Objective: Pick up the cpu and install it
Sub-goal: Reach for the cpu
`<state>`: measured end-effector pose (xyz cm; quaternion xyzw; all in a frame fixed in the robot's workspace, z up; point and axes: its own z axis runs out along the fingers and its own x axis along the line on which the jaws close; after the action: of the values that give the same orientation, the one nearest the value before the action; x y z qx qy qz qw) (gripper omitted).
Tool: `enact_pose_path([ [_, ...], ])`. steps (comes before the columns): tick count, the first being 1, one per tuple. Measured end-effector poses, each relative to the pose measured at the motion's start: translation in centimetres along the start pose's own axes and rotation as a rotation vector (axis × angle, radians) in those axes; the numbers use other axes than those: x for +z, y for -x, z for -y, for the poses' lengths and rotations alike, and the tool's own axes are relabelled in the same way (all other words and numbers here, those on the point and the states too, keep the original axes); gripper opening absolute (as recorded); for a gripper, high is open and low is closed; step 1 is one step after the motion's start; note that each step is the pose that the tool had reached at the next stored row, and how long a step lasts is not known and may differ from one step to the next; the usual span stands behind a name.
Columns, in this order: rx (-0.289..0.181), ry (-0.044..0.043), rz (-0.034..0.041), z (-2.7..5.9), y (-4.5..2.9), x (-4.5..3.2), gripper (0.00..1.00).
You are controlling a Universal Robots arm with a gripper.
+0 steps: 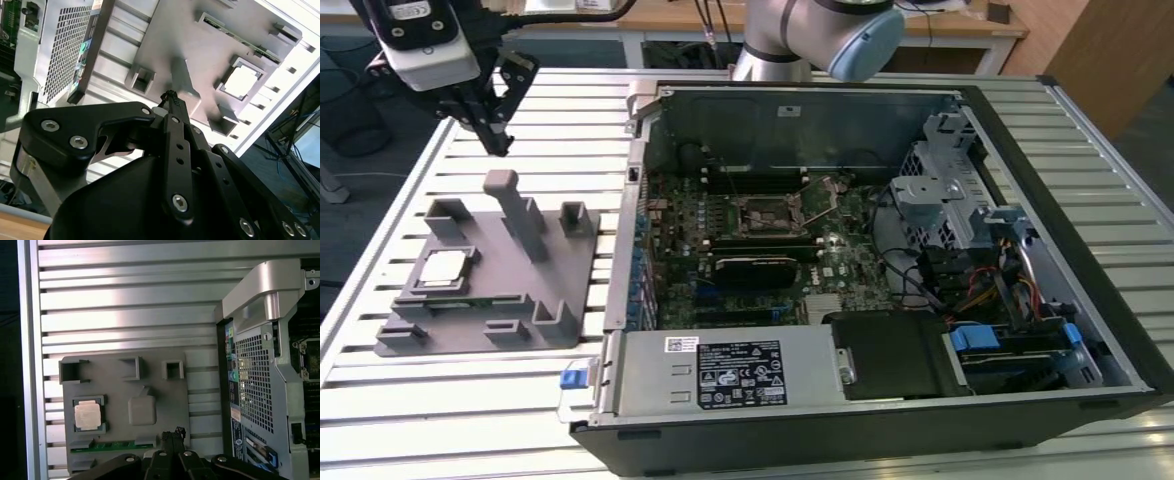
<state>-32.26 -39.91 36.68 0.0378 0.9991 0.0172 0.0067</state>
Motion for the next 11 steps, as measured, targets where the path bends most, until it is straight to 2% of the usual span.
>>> enact_pose_path([
  [11,0.0,-0.0003,-0.0035,0.17,-2.1,0.43,0.11],
])
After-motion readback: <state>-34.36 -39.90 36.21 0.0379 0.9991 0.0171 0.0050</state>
